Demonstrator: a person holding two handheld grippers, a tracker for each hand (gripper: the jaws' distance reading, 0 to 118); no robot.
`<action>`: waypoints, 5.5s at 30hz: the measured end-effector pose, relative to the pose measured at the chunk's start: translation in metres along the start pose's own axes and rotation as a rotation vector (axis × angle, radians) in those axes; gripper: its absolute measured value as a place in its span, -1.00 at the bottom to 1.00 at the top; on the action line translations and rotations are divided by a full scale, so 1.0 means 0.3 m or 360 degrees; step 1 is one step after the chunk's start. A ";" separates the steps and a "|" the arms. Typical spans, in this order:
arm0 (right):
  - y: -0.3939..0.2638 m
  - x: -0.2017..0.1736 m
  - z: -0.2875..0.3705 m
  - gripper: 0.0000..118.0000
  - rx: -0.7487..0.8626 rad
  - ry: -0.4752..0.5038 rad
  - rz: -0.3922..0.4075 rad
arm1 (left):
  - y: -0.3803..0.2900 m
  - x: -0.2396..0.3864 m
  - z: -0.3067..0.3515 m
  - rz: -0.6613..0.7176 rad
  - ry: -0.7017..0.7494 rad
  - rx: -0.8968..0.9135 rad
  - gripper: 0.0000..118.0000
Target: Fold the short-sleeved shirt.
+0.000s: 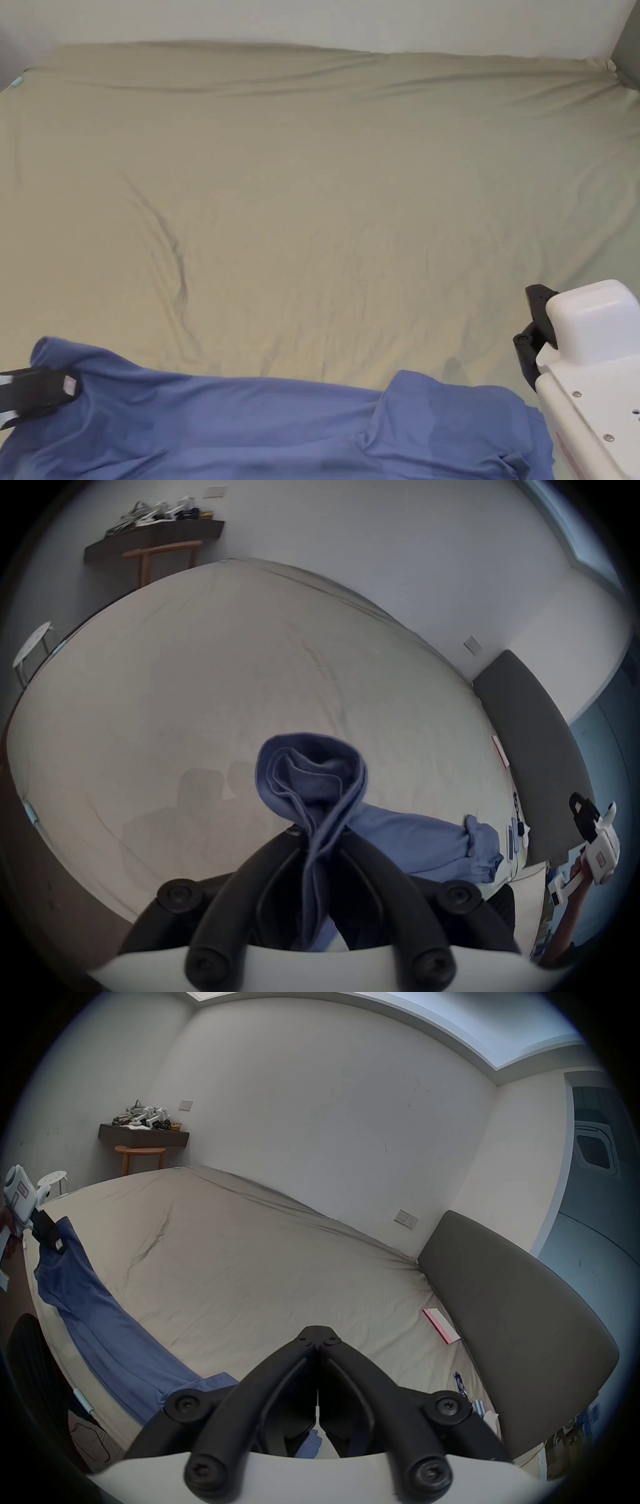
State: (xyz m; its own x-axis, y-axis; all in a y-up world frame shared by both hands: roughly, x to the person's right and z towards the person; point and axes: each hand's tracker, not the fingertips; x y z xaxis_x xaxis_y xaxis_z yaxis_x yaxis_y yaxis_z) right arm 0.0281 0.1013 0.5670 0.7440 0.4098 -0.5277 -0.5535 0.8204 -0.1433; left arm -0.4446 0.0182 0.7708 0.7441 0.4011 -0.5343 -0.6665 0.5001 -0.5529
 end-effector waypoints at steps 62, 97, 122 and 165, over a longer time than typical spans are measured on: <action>-0.074 0.090 0.065 -0.96 -0.0054 -0.0048 -0.0068 | -0.551 0.705 -0.485 -0.1036 -0.0196 -0.0132 -1.00; -0.044 0.027 0.035 -0.96 -0.0070 0.0027 0.0004 | -0.222 0.151 -0.517 0.0259 -0.0615 -0.0458 -0.75; -0.032 0.031 0.011 -0.96 -0.0055 0.0054 -0.0003 | 0.070 0.330 -0.010 -0.0399 0.0320 0.0080 -0.80; -0.087 0.060 0.025 -0.96 -0.0119 0.0035 -0.0035 | -0.355 0.686 -0.457 -0.0723 -0.0080 0.0076 -1.00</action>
State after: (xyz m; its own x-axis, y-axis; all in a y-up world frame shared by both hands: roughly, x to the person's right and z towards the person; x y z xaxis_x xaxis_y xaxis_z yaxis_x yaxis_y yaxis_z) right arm 0.0589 0.0902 0.5676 0.7486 0.3824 -0.5416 -0.5640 0.7967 -0.2170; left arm -0.2267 -0.0576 0.6320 0.9625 0.1688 -0.2122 -0.2700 0.6680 -0.6934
